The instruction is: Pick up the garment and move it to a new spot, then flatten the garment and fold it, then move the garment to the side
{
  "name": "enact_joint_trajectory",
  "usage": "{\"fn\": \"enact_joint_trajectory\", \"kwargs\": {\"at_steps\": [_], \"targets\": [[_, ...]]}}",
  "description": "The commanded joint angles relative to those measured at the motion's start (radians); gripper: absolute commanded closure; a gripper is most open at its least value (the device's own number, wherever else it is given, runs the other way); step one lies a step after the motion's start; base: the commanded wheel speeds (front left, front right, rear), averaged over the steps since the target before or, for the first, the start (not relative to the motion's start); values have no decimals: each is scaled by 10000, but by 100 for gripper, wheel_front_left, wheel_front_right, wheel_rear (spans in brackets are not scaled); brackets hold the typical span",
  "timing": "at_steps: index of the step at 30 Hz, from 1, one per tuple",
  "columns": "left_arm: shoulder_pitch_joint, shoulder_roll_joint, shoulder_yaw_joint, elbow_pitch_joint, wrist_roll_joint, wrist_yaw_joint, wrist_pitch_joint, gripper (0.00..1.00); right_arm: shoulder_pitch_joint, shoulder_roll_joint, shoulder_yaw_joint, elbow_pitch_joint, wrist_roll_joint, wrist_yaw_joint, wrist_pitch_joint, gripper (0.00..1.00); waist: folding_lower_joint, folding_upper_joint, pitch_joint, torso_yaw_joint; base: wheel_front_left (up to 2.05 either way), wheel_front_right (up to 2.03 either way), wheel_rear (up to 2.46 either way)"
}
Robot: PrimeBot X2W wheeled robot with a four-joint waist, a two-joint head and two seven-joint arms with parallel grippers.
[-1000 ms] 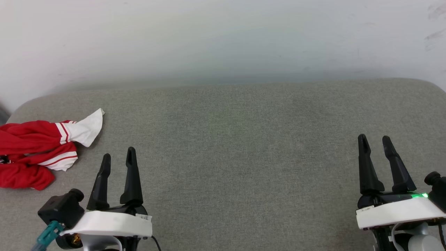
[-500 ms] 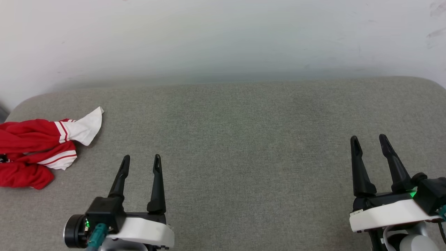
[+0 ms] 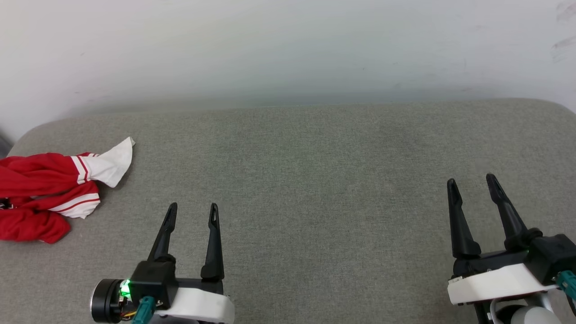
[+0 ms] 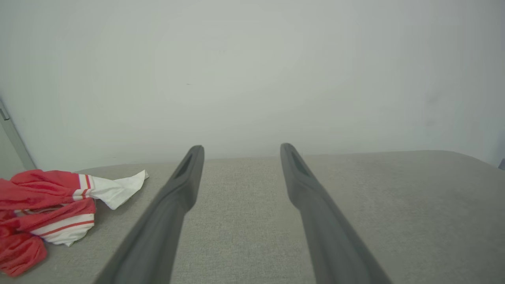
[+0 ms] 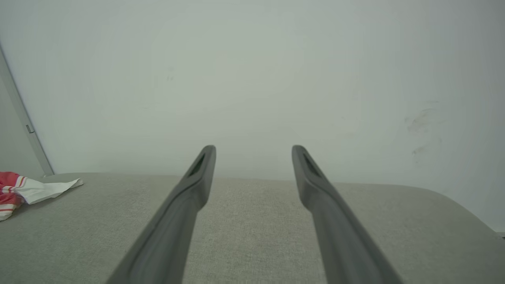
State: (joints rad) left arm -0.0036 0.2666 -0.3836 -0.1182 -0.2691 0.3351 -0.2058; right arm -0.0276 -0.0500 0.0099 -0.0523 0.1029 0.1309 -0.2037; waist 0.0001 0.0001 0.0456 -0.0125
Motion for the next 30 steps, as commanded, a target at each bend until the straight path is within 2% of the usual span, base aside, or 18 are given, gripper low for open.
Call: {"fn": "enact_joint_trajectory", "kwargs": {"at_steps": [1,6,13,16,22,30], "targets": [[52,-92,86,-137,-31,-65,-79,0,117,-8,-17,-60,-174,-3,-95,0,-1,-1,2,9,0,0,0],[302,-564,811,-390,-185,-873,-185,0,171,-8,-73,92,-232,-3,-206,0,-1,-1,22,31,0,0,0],[837,-1306,1867,31,280,-2521,-306,0,255,-6,-259,534,51,-2,-340,0,-1,-1,-36,8,0,0,0],[924,-1549,2161,340,651,-3055,-370,0,262,-5,-278,747,6,-3,-387,0,-1,-1,-57,-1,0,0,0],[994,-1915,2630,554,1300,-3681,-486,0,251,-3,-271,1028,-512,-3,-510,0,-1,-1,-50,-28,0,0,0],[1090,-2126,3089,846,1713,-4153,-621,0,169,-2,-316,1195,-687,-3,-622,0,-1,-1,-82,-38,0,0,0]]}}
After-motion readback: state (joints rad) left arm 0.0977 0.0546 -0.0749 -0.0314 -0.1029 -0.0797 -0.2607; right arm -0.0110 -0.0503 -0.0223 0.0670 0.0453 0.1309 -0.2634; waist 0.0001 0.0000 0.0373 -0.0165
